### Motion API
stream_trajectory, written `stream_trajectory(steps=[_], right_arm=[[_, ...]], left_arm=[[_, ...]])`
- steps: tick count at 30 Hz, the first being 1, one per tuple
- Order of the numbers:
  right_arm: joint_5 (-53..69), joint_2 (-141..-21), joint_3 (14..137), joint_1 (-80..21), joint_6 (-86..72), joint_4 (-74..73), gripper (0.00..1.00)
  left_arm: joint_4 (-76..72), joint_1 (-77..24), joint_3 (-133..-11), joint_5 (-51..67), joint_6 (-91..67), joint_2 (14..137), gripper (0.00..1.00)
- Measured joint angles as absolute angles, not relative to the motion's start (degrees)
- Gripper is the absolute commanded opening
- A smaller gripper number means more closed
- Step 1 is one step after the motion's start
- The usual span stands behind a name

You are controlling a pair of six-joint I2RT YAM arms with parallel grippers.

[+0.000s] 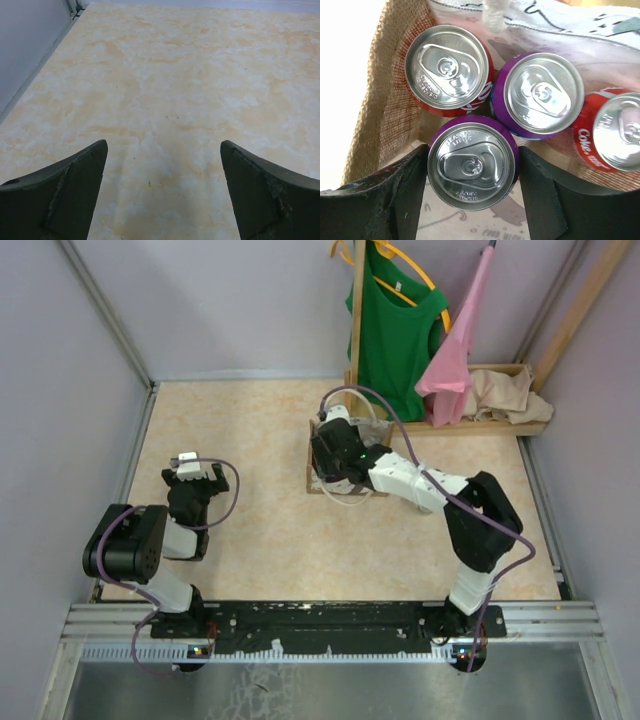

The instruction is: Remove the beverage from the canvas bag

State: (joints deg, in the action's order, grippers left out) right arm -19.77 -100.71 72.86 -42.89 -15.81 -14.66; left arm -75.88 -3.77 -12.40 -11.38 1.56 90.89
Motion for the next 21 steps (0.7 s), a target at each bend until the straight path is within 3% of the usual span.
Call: stream_trajectory(steps=[21], right_arm=[[-23.86,-81.23,74.87,-42.94,-4.51,-9.76,0.00]], left_arm=[[-75.88,-3.77,-12.40,-11.38,1.56,90.87,1.00]])
